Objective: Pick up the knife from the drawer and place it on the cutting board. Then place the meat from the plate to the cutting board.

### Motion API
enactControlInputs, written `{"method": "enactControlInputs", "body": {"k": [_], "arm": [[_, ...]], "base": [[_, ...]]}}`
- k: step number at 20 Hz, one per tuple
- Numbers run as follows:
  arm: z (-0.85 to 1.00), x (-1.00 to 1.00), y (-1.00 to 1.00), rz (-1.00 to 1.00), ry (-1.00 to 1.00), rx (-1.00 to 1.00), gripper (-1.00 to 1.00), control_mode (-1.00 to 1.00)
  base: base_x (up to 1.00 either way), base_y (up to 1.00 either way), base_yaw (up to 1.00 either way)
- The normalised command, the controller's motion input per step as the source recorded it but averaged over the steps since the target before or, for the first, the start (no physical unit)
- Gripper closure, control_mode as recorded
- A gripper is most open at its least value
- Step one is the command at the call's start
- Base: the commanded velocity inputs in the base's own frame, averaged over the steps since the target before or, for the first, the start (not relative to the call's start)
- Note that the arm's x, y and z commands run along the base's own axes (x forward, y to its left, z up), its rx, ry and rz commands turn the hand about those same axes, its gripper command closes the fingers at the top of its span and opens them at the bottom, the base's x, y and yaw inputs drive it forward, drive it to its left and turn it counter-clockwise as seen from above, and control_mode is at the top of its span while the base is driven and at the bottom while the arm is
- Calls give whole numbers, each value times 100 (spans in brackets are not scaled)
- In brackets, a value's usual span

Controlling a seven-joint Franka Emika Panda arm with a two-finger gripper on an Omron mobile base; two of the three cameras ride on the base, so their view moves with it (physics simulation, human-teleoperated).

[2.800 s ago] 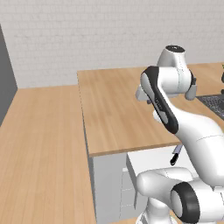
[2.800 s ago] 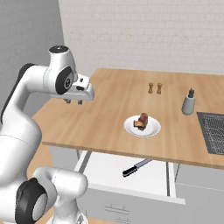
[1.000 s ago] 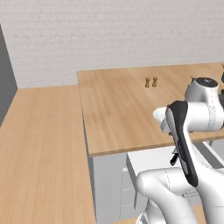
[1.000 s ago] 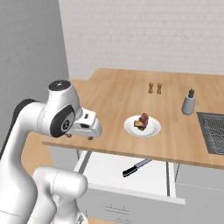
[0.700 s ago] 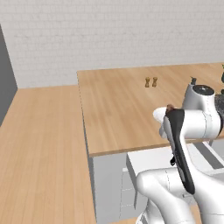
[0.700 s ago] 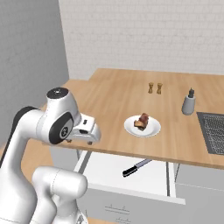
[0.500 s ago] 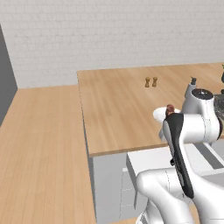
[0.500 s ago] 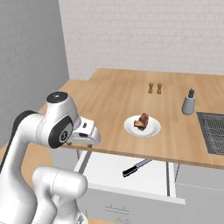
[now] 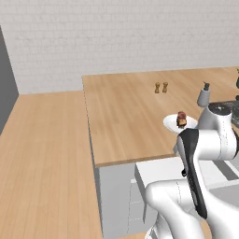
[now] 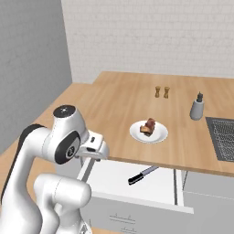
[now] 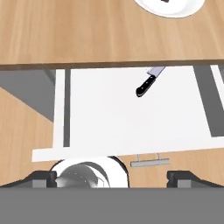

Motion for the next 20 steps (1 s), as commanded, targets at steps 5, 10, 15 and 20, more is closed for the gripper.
{"method": "enactControlInputs", "body": {"k": [5, 10, 15, 20], "arm": [[-16, 0, 0, -2, 0, 0, -100, -100], [-14, -3, 0, -1, 0, 0, -100, -100], [0, 0, 0, 0, 0, 0, -100, 100], [0, 0, 0, 0, 0, 0, -100, 100]], "base": [[0, 0, 0], [0, 0, 0], [-55, -10, 0], [-78, -43, 0]]}}
